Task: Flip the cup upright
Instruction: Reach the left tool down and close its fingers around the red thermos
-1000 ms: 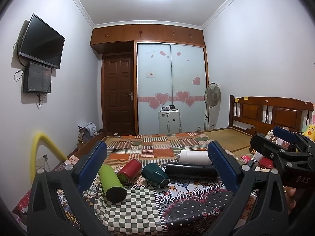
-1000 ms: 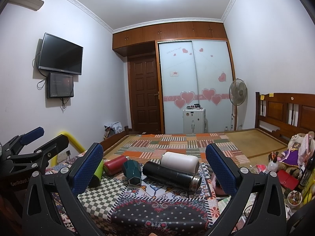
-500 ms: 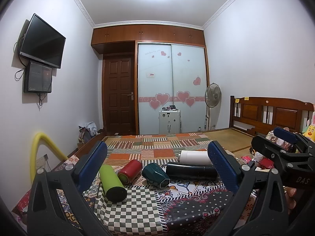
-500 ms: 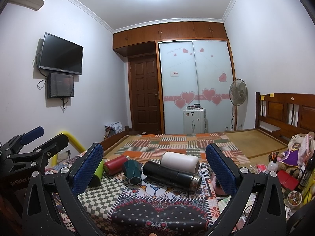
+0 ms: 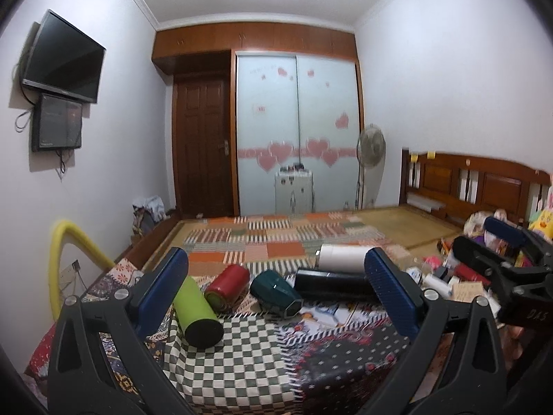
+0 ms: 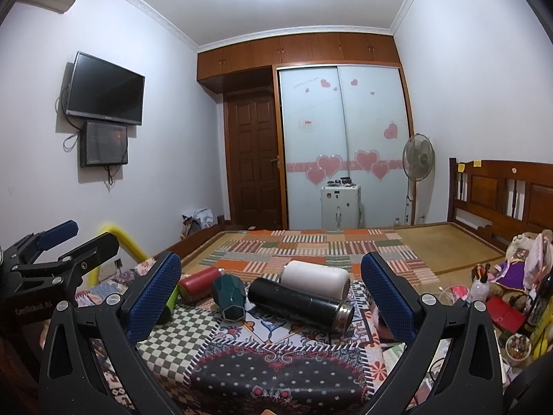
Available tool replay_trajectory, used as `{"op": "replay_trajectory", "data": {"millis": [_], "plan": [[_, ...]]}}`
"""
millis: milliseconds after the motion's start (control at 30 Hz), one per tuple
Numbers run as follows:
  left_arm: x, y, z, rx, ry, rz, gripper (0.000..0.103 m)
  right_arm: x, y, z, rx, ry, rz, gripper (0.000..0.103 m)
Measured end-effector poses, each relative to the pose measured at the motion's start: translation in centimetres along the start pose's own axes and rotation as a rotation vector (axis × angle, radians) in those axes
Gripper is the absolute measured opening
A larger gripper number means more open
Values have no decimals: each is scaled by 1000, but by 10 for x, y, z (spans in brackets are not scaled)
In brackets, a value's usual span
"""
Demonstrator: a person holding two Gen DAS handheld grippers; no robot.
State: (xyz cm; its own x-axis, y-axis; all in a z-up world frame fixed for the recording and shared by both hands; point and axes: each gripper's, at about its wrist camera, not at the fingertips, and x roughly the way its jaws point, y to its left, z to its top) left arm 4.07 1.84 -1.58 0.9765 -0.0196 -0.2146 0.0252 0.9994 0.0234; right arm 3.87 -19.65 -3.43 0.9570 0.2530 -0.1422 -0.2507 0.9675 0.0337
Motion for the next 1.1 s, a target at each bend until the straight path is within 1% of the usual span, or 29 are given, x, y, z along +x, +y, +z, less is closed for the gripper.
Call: {"op": "replay_trajectory", "data": {"millis": [133,200,267,300,333,500,600,633,700,733,800,900,933,1000,1067,1100], "plan": [[38,20,1,-6,112,-9,103,19,-3,-4,-7,35,-1,103],[62,32,0,-4,173,-2,102,30,-4,-7,-11,53,-1,103],[84,44,-2,-7,224,6,97,43,-5,-10,-14,76,1,103],[95,50,-3,-11,253,7,92,52,-6,-12,-17,92,1,103],[110,58,-5,-17,289,5,89,59,-6,-14,-20,101,1,103],[177,85,-15,-6,438,-1,85,87,-8,-20,-32,152,2,103],[211,92,-22,40,509,-6,85,107,-9,-24,-40,181,2,103],[223,94,-25,48,541,-3,83,113,-10,-25,-45,188,-1,103],[250,100,-32,44,629,-28,79,122,-11,-28,-53,200,-7,103],[259,102,-36,46,654,-36,75,127,-12,-29,-55,207,-8,103],[279,105,-42,61,712,-44,74,133,-14,-32,-52,217,-5,103],[301,107,-45,65,781,-58,73,142,-16,-36,-45,232,4,103],[309,108,-45,62,798,-61,73,143,-16,-37,-45,234,7,103],[322,110,-46,56,838,-90,73,145,-15,-39,-50,233,10,103],[333,110,-46,61,862,-95,73,147,-15,-41,-56,232,11,103],[340,110,-49,64,887,-104,73,147,-15,-42,-57,232,12,103]]}}
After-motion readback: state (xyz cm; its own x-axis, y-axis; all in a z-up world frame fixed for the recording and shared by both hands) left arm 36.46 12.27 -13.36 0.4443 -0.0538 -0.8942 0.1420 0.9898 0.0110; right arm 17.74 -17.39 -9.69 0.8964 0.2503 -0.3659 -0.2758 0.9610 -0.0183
